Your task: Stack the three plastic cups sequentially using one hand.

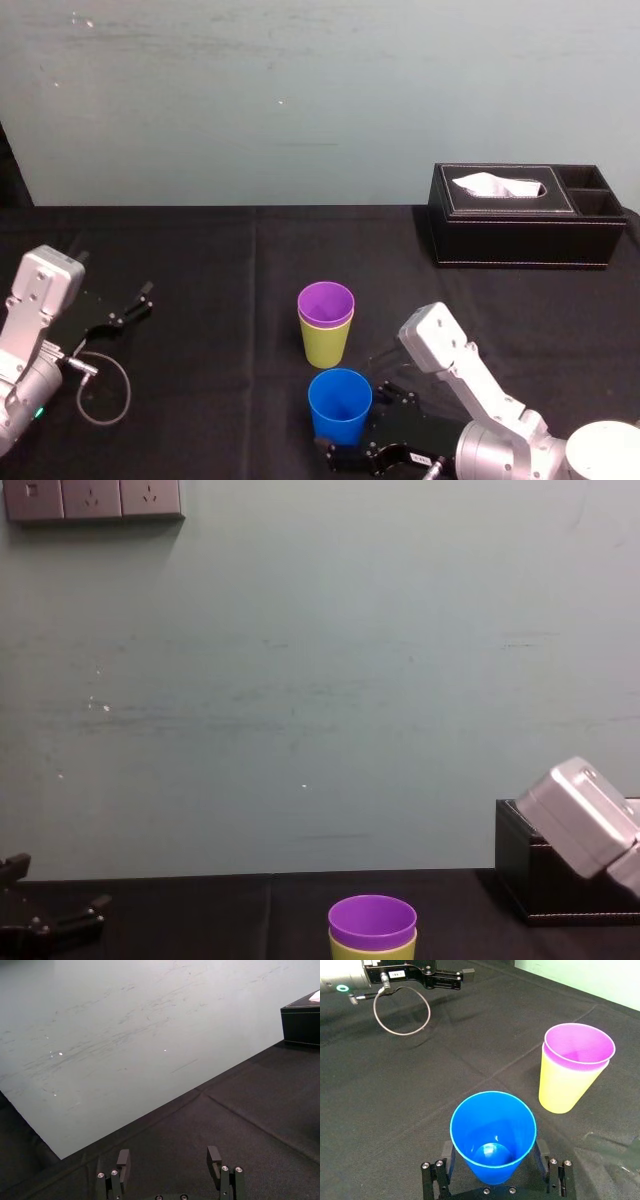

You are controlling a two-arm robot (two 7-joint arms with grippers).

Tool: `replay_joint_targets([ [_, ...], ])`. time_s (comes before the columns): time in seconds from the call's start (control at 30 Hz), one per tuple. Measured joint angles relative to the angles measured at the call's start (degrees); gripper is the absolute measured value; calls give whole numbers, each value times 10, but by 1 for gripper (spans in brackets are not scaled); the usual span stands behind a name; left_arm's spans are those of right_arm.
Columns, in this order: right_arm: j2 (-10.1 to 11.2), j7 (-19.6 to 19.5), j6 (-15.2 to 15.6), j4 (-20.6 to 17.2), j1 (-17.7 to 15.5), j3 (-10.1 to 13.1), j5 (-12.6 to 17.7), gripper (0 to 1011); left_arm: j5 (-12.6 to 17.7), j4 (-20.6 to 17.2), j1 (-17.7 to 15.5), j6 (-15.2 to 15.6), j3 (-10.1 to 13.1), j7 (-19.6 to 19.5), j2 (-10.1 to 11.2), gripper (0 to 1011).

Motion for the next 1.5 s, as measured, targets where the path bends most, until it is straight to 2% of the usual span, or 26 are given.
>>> replay_joint_targets([
  [0.43,-10,3,1,11,10,-5,-4,1002,0,0,0,0,0,0,0,1000],
  [0.87,-9,3,1,11,10,-5,-4,1002,0,0,0,0,0,0,0,1000],
  [1.0,-9,3,1,11,9,-5,-4,947,0,0,0,0,0,0,0,1000],
  [1.27,-9,3,1,10,9,-5,-4,730,0,0,0,0,0,0,0,1000],
  [1.5,-8,3,1,10,9,-5,-4,707,0,0,0,0,0,0,0,1000],
])
